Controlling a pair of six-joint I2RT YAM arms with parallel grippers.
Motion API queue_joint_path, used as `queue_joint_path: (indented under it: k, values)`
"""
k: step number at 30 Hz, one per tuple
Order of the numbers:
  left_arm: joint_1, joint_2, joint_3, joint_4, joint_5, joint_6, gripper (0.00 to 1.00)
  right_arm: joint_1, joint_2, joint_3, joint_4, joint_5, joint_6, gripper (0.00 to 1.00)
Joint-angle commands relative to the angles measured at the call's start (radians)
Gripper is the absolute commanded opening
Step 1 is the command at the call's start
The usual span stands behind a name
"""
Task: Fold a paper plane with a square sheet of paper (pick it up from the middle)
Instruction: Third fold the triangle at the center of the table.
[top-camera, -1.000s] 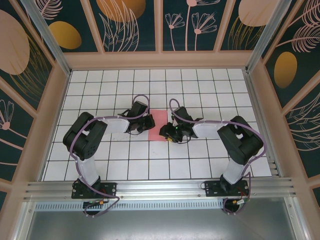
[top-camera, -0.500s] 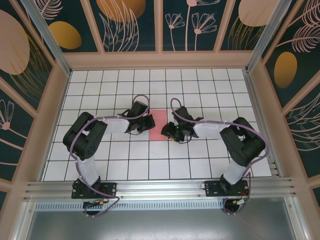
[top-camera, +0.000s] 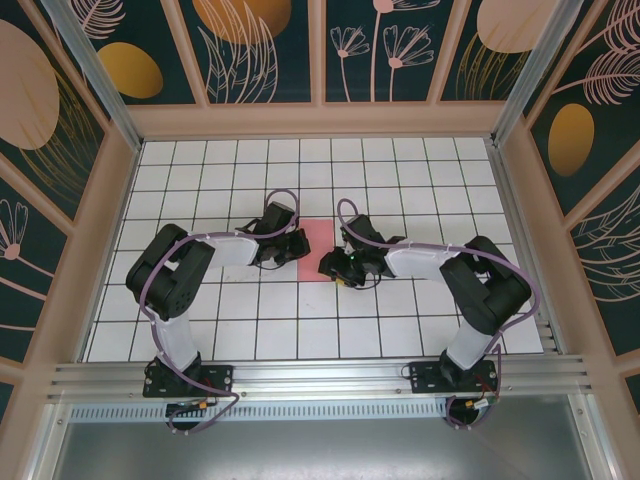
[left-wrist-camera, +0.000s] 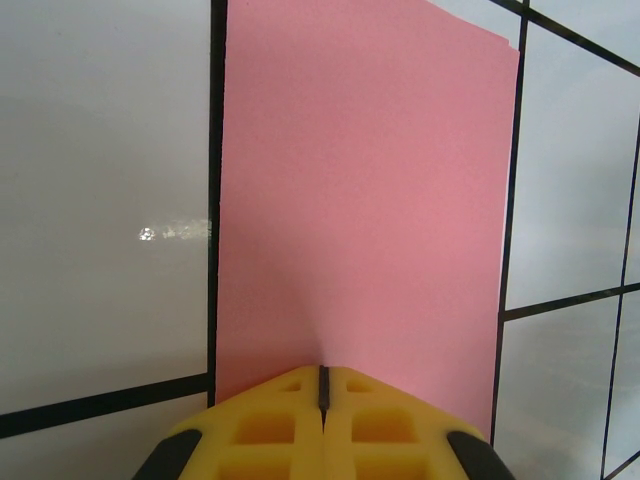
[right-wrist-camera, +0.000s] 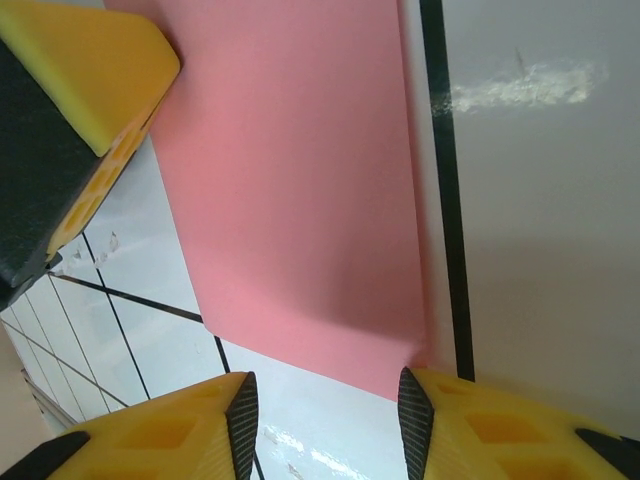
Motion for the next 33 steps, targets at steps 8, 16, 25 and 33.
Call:
queue_joint_path:
  k: [8,16,25,33]
  values:
    - [-0.001,0.071,-0.041,-0.086,-0.033,-0.011,0.02,0.007,-0.019,-0.030,-0.060,0.043,0.005,0.45]
    - [0.000,0.070,-0.046,-0.083,-0.030,-0.011,0.02,0.010,-0.003,-0.052,0.050,-0.018,0.022,0.43]
    - [-0.001,0.061,-0.051,-0.083,-0.031,-0.014,0.02,0.008,-0.019,-0.071,0.161,-0.010,0.060,0.39]
    - [0.000,0.058,-0.054,-0.081,-0.031,-0.014,0.02,0.007,-0.049,-0.097,0.221,0.013,0.103,0.36]
